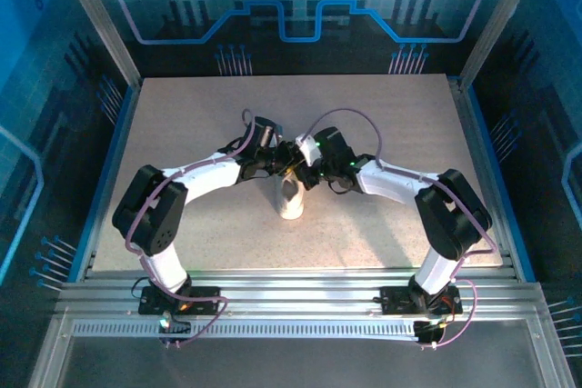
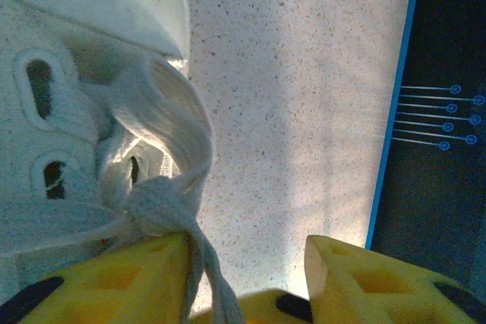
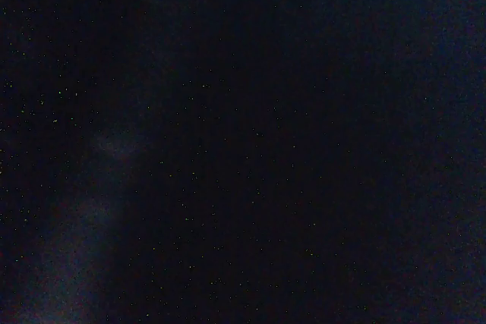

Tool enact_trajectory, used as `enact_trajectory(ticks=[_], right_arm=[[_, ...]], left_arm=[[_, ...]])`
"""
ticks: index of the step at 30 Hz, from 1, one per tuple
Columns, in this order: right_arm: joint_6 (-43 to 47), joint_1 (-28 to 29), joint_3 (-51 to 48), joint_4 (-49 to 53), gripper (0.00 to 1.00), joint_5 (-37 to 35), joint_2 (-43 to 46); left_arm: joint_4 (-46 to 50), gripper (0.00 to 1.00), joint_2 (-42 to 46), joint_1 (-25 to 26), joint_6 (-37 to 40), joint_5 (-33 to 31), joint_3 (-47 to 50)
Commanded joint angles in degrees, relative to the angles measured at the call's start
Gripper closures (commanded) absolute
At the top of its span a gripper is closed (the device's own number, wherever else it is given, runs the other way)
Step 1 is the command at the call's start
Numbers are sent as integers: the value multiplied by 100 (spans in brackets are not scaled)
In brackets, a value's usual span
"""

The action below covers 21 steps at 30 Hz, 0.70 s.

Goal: Tie the shoes

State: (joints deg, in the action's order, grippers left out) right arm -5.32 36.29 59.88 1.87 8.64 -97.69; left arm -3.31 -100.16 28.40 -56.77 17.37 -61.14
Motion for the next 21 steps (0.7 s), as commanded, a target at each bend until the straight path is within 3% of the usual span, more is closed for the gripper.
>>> enact_trajectory(ticks=[1,5,9,14,21], right_arm=[[519,215,443,460,96,6,-102],[629,231,665,831,88,111,-185],[540,203,644,877,70,313,-138],[159,7,471,757,56,925,17],[-561,-418,-46,321,53,1692,425]], left_arm=[[-152,61,-101,60,-13,212,-48],[-267,79,-104,1,14,375,119],[-454,100,22,-128,24,426,410],[-530,100,225,-363,161,464,677],[-780,100,459,-553,254,466,980]])
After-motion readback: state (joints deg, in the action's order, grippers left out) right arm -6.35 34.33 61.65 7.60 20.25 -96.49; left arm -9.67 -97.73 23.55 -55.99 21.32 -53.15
